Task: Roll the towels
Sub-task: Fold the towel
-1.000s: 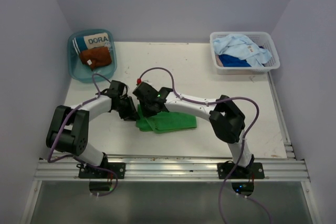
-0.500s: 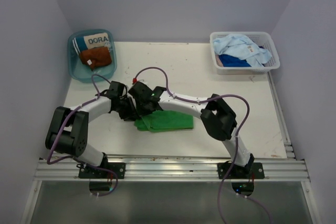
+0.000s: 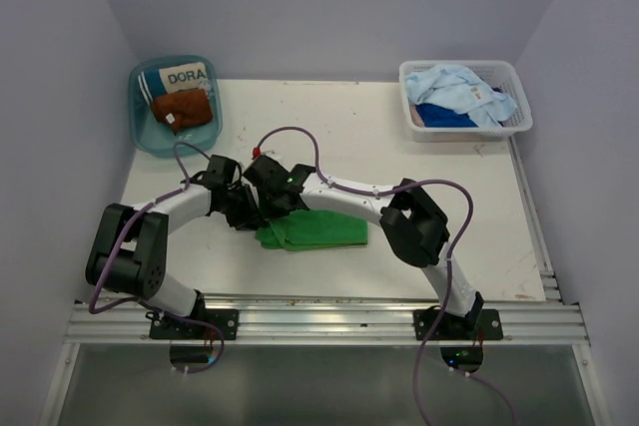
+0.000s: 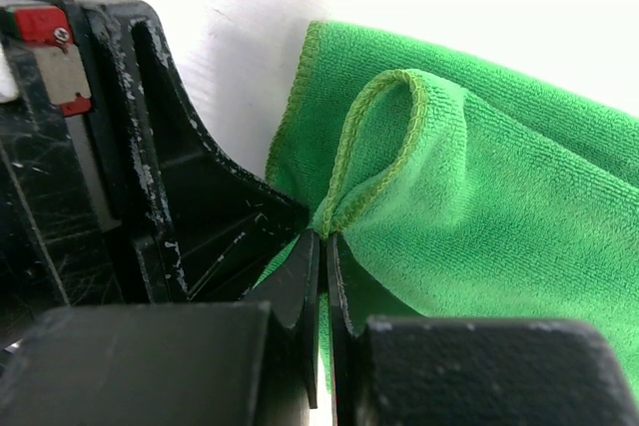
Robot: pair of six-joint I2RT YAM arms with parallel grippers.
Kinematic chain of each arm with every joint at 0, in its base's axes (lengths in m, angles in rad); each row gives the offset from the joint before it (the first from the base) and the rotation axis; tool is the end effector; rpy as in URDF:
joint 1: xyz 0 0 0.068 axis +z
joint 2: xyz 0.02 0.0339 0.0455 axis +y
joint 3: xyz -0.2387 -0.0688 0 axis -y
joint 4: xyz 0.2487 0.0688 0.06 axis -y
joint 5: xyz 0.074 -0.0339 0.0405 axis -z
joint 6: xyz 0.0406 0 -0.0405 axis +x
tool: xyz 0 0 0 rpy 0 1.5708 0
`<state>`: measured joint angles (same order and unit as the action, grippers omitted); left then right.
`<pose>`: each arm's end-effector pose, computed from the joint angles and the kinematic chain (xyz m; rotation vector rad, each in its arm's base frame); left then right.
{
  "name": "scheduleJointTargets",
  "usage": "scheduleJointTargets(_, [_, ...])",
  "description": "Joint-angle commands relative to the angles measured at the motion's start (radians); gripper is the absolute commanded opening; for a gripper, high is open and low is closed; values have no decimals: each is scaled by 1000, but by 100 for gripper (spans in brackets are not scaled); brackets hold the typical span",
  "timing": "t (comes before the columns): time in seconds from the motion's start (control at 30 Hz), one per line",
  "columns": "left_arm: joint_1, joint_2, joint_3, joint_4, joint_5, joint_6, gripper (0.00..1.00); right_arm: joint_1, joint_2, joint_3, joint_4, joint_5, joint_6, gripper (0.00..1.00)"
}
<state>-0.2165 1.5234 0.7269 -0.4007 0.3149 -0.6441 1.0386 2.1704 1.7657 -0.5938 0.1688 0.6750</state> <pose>0.2577 -0.0695 0.1112 -0.5238 2.8177 -0.6392 0.2437 0.4004 0.1719 -0.4078 2.5778 0.4356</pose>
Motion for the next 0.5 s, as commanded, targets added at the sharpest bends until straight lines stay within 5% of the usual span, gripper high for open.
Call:
scheduleJointTargets(0.0, [-4,12,-37,-17,-50,9,27,-5,9,51,15,29,20,0])
scheduleJointTargets(0.13, [-4,14,-34,-18,-50,3,27,-5,42,89,-1,21,12,1])
scheduleJointTargets(0.2, [-4,9,-29,-23,-50,3,27,-5,39,92,-14,20,9,11])
scheduleJointTargets(0.33, [-4,-19,2,-67,-63,3,27,-12,-30,60,-6,50,-12,44])
scheduleJointTargets(0.47, [-3,-78,64,-133,-115,8,28,-57,-154,-21,-5,84,-26,50])
